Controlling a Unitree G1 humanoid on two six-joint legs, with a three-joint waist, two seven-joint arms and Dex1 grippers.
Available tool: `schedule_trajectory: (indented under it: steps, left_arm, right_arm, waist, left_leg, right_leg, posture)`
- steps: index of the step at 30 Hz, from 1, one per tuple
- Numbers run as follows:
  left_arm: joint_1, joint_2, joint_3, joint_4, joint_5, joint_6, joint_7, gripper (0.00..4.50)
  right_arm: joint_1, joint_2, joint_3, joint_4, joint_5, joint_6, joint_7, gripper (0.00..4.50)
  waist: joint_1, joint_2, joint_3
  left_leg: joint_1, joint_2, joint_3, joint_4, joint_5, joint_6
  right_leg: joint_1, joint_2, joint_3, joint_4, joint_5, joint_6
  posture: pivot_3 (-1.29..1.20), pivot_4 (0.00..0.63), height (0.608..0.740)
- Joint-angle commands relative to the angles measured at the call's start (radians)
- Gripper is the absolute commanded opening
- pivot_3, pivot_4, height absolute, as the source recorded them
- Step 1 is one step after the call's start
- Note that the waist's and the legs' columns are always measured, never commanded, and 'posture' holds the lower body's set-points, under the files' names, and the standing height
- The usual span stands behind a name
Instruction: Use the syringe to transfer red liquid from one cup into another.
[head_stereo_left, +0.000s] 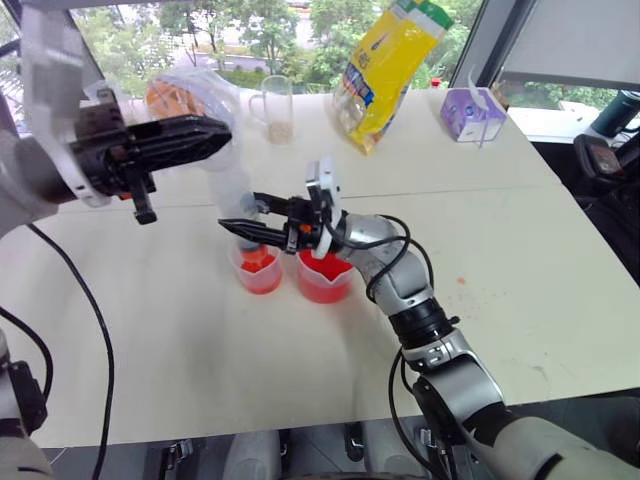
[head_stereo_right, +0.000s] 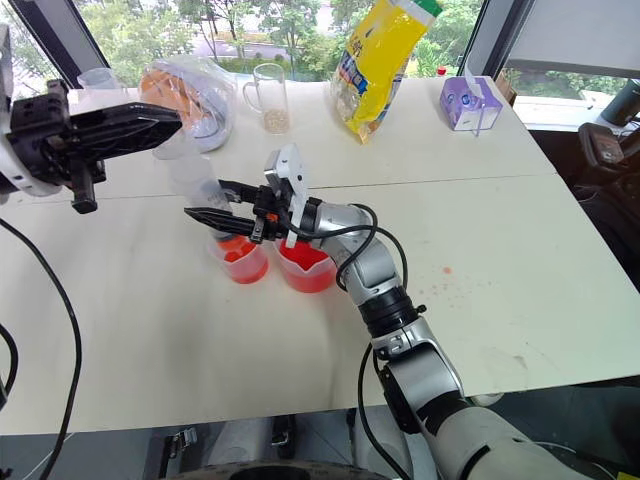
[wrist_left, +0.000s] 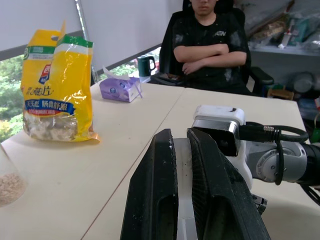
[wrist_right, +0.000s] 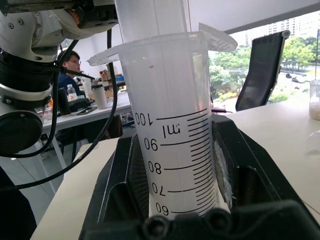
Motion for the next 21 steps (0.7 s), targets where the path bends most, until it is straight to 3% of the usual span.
schedule_trajectory:
  steps: [1, 21]
  left_arm:
    - [0.023, 0.009, -0.011, -0.027, 0.02, -0.022, -0.022, 0.04]
    - [0.097, -0.01, -0.081, -0.041, 0.071, -0.101, -0.048, 0.04]
  right_arm:
    - [-0.057, 0.009, -0.055, -0.03, 0.029, -0.003, -0.024, 1.37]
    - [-0.11, -0.001, -0.112, -0.12, 0.073, 0.069, -0.088, 1.37]
  waist:
    - [0.0, 0.0, 0.0]
    - [0.0, 0.0, 0.0]
  left_leg:
    - [0.0, 0.0, 0.0, 0.0, 0.0, 0.0]
    - [0.0, 0.0, 0.0, 0.0, 0.0, 0.0]
  right_leg:
    - [0.0, 0.0, 0.0, 0.0, 0.0, 0.0]
    - [0.0, 0.0, 0.0, 0.0, 0.0, 0.0]
  posture:
    - [0.0, 0.15, 0.74]
    - [0.0, 0.15, 0.74]
